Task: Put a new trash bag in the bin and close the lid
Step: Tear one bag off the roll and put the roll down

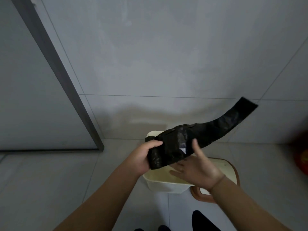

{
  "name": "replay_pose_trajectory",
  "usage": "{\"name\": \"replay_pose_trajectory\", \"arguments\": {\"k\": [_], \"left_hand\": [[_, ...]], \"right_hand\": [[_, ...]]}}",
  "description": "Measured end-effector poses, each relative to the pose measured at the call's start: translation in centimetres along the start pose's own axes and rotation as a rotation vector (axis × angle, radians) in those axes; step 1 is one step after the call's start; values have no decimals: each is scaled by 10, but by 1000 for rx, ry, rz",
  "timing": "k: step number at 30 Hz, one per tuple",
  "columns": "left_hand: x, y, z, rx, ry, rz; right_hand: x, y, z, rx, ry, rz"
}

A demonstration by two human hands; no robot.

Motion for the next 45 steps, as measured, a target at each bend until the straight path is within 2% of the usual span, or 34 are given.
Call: {"name": "replay_pose_trajectory", "arguments": {"k": [2,6,9,14,17,22,26,28,30,32,33,35,36,38,40,42,45], "left_hand": [[-1,-11,1,11,3,-63],[4,-7,6,-6,-43,-25],[6,11,7,90,-31,61],[12,19,9,199,-56,1],[16,11,9,190,-94,-38],[30,-3,12,158,-229,-157],[34,-9,16,191,-300,-258],[36,-11,19,191,-327,-291],[41,-12,23,174,-353,-328],[47,-13,28,158,-373,-371],[49,-14,29,150,-379,-393],[51,-17,30,135,-383,-438],[52,-21,30,126,-391,-461],[53,-29,31,96,-411,-507],[54,-38,32,50,-420,-532],[56,-41,34,40,-440,-553],[64,-31,36,151,-503,-573]], "right_hand": [[0,-19,-11,25,93,-7],[-44,-9,-9,209,252,-184],[-79,8,4,293,336,-216],[-103,25,16,317,411,-307],[-88,26,14,232,368,-299],[-44,-2,9,35,175,-34],[-20,-15,2,62,23,81],[-13,-16,10,109,-141,380],[-20,-15,27,108,-258,801],[-53,-20,39,202,-110,1153],[-75,-25,40,285,76,1225],[-116,-38,44,426,519,1189],[-125,-48,43,422,656,1174],[-114,-71,29,247,677,1254],[-90,-75,14,65,517,1247],[-81,-68,9,24,411,1196],[-86,-55,10,34,437,1102]]}}
Point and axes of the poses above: each hand's wrist, its own z-axis away from the middle knuckle, its own y-axis out of the back of the hand, x = y × z, the point moved 8 cm from there along -z, towards the middle knuckle, and after that the axes turned 2 degrees about y, right-handed, at the moved point
